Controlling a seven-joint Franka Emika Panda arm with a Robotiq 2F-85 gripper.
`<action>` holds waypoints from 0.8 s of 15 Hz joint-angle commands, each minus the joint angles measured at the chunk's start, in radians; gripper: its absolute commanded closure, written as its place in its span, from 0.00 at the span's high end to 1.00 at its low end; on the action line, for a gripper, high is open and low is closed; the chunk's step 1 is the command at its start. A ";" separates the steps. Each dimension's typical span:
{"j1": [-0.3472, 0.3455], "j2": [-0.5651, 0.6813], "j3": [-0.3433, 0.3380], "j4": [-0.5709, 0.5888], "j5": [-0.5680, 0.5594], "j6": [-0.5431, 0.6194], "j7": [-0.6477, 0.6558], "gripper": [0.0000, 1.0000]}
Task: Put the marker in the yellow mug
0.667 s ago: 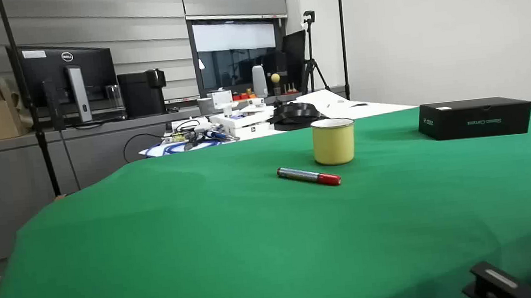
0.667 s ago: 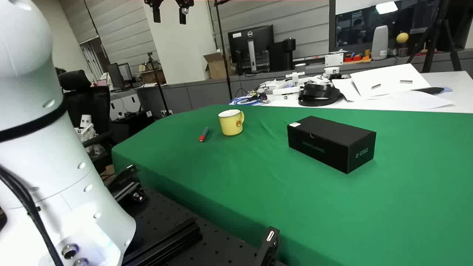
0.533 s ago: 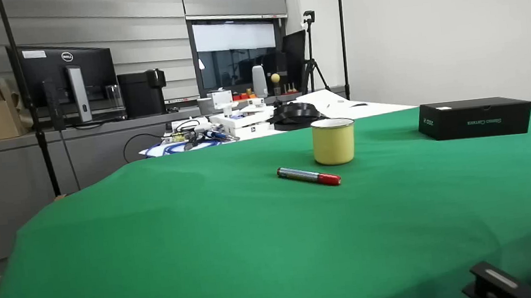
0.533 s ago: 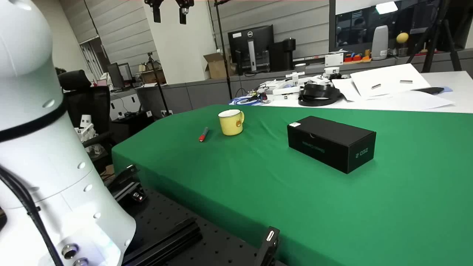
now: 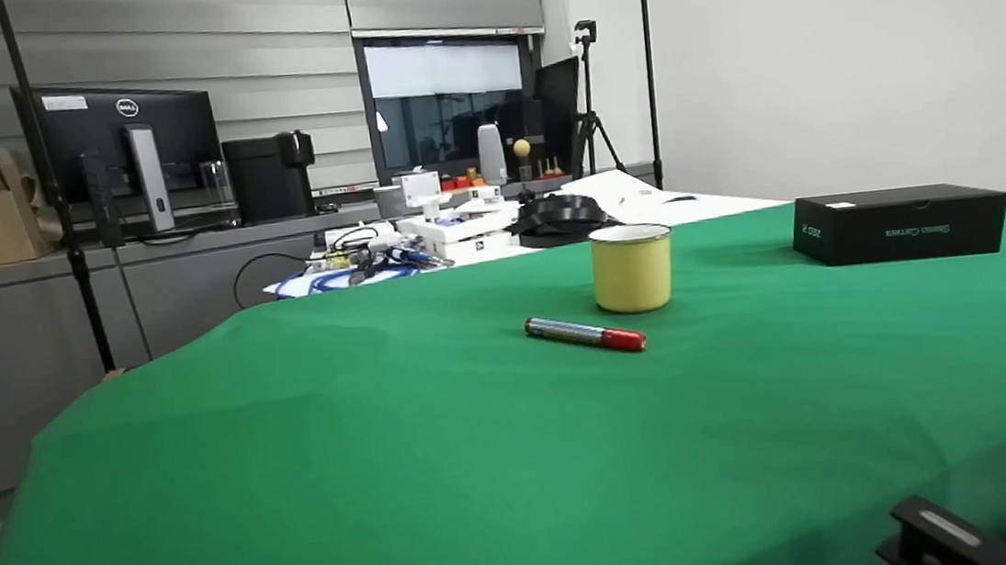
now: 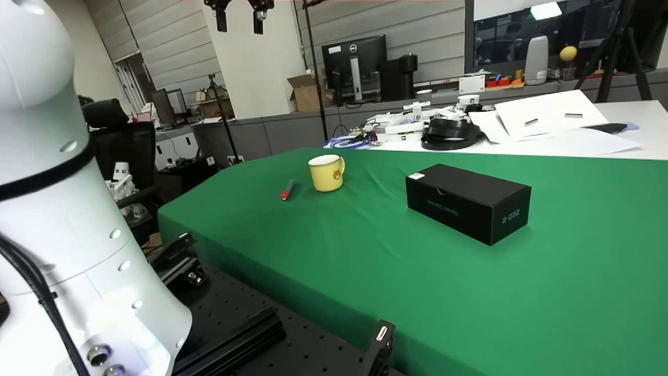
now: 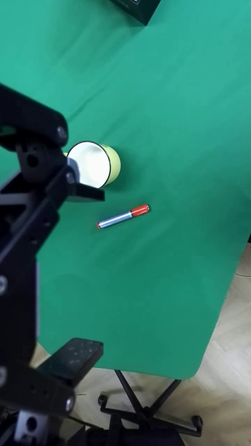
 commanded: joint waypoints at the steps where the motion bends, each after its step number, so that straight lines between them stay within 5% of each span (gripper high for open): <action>1: -0.018 0.001 0.015 0.003 0.005 -0.005 -0.005 1.00; 12: -0.013 0.139 0.078 0.048 -0.147 0.117 -0.058 1.00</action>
